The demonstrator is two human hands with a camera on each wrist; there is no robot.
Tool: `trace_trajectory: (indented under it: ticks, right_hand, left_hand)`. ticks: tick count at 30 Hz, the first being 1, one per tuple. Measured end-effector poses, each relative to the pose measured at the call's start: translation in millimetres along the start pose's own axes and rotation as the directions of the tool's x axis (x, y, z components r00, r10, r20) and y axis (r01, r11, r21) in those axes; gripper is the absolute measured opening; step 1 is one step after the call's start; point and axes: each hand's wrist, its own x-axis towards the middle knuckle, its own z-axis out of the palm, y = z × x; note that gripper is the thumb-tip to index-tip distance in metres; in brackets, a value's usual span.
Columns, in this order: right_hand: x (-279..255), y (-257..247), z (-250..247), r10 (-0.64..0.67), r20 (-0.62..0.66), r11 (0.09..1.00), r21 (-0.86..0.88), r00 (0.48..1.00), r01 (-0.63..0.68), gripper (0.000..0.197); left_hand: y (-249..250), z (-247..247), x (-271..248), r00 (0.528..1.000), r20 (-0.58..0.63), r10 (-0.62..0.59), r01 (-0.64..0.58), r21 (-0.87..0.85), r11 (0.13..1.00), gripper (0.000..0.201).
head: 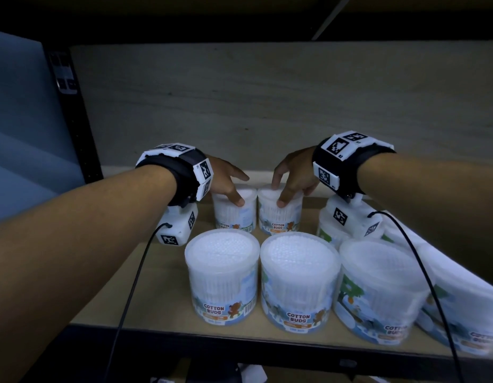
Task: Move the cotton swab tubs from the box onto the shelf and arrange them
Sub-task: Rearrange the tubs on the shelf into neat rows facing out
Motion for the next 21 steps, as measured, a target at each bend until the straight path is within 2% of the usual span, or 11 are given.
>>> trace_trajectory:
  ticks: [12,21]
  right_hand:
    - [-6.1,-3.5,1.1,-0.01,-0.021,1.0,0.006,1.0,0.01,0.05]
    - [-11.4,-3.2,0.1,-0.023,-0.008,1.0,-0.019,1.0,0.023,0.045]
  left_hand:
    - [1.3,10.2,1.5,0.996,-0.066,-0.058,0.051,-0.09,0.995,0.088]
    - [5.4,9.8,-1.4,0.998,-0.04,-0.051,0.048,-0.058,0.997,0.083]
